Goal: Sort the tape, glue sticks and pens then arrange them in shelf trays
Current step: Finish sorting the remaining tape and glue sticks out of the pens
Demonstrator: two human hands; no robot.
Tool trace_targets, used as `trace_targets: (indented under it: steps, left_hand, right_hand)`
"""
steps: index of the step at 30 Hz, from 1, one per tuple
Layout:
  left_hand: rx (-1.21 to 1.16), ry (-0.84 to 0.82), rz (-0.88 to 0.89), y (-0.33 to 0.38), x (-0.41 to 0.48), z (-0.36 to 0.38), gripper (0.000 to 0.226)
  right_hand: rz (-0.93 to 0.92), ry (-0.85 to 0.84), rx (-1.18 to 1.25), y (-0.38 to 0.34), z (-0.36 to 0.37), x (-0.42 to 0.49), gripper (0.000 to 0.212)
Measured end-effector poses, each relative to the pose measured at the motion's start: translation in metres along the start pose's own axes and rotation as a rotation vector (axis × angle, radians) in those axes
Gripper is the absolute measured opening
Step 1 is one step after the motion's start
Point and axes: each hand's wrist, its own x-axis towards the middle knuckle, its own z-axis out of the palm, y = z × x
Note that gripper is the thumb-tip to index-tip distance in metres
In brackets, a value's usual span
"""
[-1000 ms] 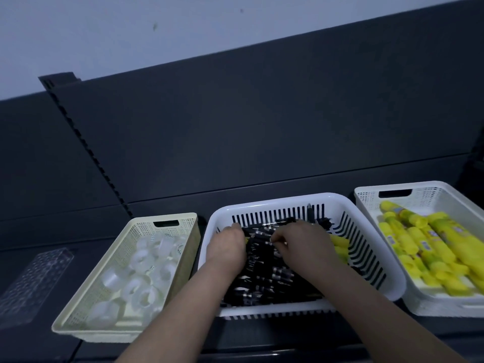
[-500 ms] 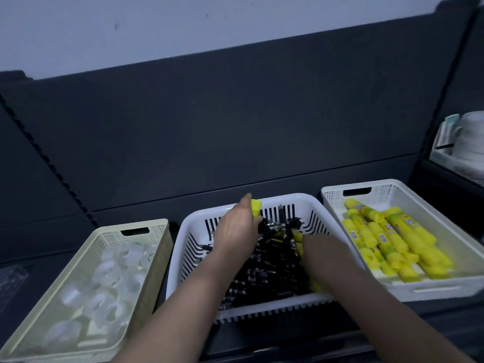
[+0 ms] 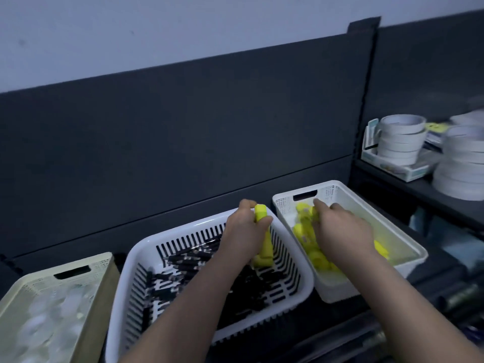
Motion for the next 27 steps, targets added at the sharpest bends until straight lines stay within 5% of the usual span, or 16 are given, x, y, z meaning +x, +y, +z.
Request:
trace_targets:
  steps: [4, 12, 21, 27]
  left_hand:
    - [-0.011, -0.024, 0.063, 0.025, 0.008, 0.037, 0.037]
    - [0.180, -0.021, 0.060, 0.059, 0.026, 0.087, 0.041]
    - [0.393, 0.136, -0.061, 0.006, 0.014, 0.002, 0.015]
    - [0.542, -0.131, 0.081, -0.038, 0.005, -0.012, 0.033]
  right_hand:
    - [0.044, -0.131, -0.030, 0.046, 0.004, 0.006, 0.039]
    - [-0.080, -0.040, 0.060, 0.072, 0.006, 0.013, 0.029]
    - [-0.313, -0.030, 0.207, 0.019, 0.009, 0.013, 0.030]
    - [-0.431, -0.039, 0.246, -0.025, 0.023, 0.003, 0.025]
